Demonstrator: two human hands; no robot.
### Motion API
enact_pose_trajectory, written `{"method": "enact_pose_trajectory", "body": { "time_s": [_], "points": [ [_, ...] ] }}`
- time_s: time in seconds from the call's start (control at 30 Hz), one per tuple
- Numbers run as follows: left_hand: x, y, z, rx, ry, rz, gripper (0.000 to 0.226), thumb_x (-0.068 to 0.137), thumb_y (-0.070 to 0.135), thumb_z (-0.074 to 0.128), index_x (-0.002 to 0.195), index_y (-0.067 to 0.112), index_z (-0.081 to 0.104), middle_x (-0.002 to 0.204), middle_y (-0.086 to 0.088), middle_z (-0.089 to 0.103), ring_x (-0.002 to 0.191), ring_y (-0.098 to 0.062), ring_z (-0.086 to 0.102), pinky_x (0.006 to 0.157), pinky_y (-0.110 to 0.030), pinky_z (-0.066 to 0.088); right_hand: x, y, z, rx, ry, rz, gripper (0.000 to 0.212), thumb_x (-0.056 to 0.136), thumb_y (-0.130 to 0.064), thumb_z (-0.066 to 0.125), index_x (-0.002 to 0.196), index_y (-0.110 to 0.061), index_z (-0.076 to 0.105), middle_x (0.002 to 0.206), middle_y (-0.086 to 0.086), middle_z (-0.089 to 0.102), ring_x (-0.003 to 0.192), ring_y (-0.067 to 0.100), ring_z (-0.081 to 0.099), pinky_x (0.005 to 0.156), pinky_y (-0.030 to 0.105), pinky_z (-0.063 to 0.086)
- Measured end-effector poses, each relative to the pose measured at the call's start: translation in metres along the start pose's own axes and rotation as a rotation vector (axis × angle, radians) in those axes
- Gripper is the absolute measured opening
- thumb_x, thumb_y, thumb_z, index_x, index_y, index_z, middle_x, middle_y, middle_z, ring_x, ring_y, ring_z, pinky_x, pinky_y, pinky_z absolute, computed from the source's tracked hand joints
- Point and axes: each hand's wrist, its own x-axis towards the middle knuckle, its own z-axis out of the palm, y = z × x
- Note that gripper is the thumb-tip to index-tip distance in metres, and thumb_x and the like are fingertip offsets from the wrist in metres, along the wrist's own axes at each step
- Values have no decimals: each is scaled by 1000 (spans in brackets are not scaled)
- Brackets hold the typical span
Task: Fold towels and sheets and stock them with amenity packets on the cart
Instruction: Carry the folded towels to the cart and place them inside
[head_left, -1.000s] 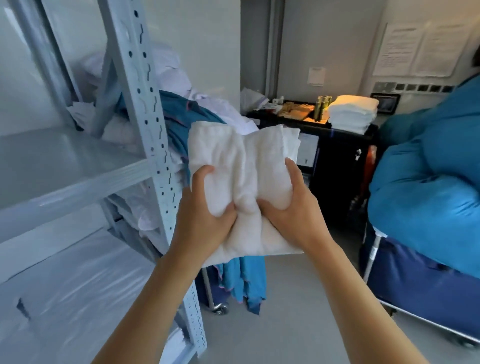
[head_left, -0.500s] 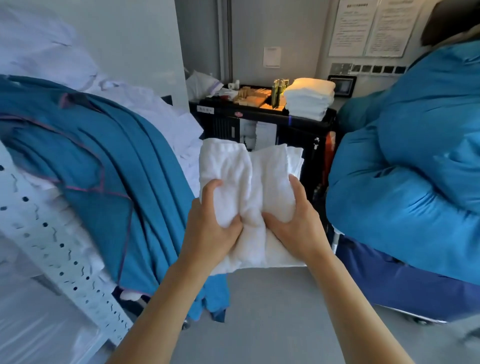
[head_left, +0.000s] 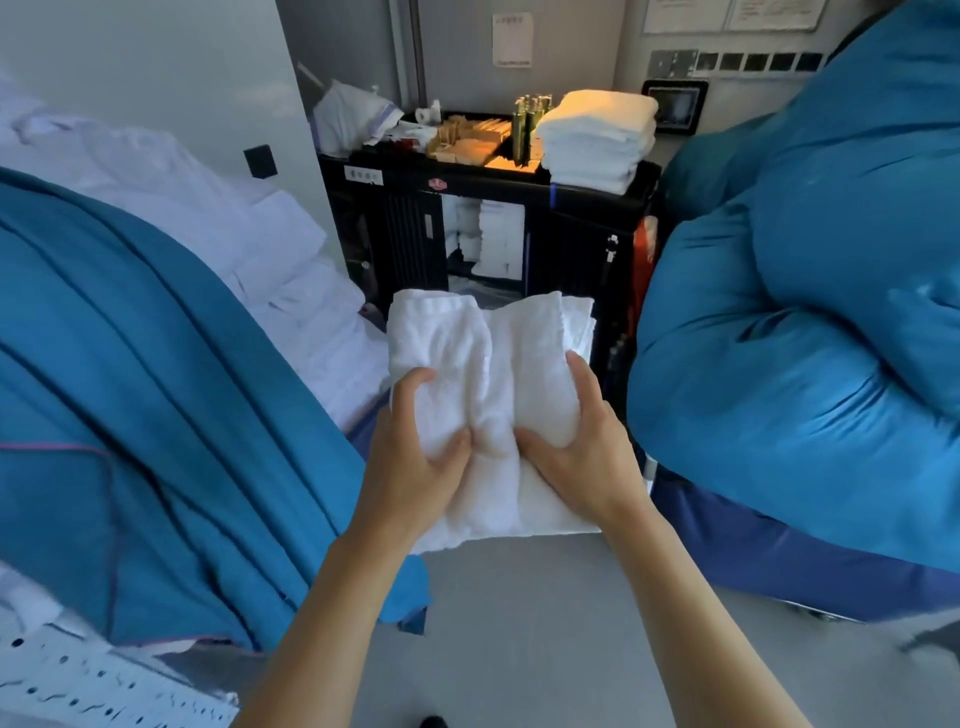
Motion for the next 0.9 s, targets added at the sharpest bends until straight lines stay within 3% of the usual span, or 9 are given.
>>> {"method": "enact_pose_trajectory", "body": {
  "time_s": [0.17,0.23,0.33,0.6,0.73,0.9],
  "points": [
    [52,-28,34,-27,-20,-35,64,83,55,66,135,62,30,121,21,50,112,1,50,82,-24,43,52,24,13,2,-24,41,103,67,-75,72,145,-67,6,123,-6,56,100,15,58,79,36,48],
    [77,-42,47,-28,-27,-50,65,82,57,65,135,64,29,121,19,50,112,1,50,80,-23,41,75,33,21,7,-27,47,102,67,-73,73,143,-72,5,126,-5,55,103,16,57,83,38,50],
    [119,-63,67,-11,-27,-56,66,82,60,65,137,64,28,117,25,47,109,11,46,77,-18,38,118,46,36,6,-38,65,105,68,-71,74,146,-66,4,133,-3,54,112,19,58,94,44,52],
    [255,-113,105,9,-36,-69,66,84,56,66,139,57,30,115,32,45,107,28,37,74,-13,35,259,62,80,-6,-62,106,98,71,-67,71,146,-68,7,129,-5,52,109,17,56,96,44,52],
    [321,-131,120,35,-44,-70,64,84,55,65,138,58,30,122,28,47,110,29,36,75,-12,34,323,68,99,8,-60,112,92,73,-66,69,140,-75,7,126,-10,51,111,16,56,96,45,52],
    [381,-146,137,38,-47,-102,63,85,52,63,137,59,30,122,23,51,110,24,40,72,-13,35,384,74,112,-1,-63,113,94,76,-64,68,149,-62,9,127,-11,51,109,12,54,94,40,50]
  ]
}}
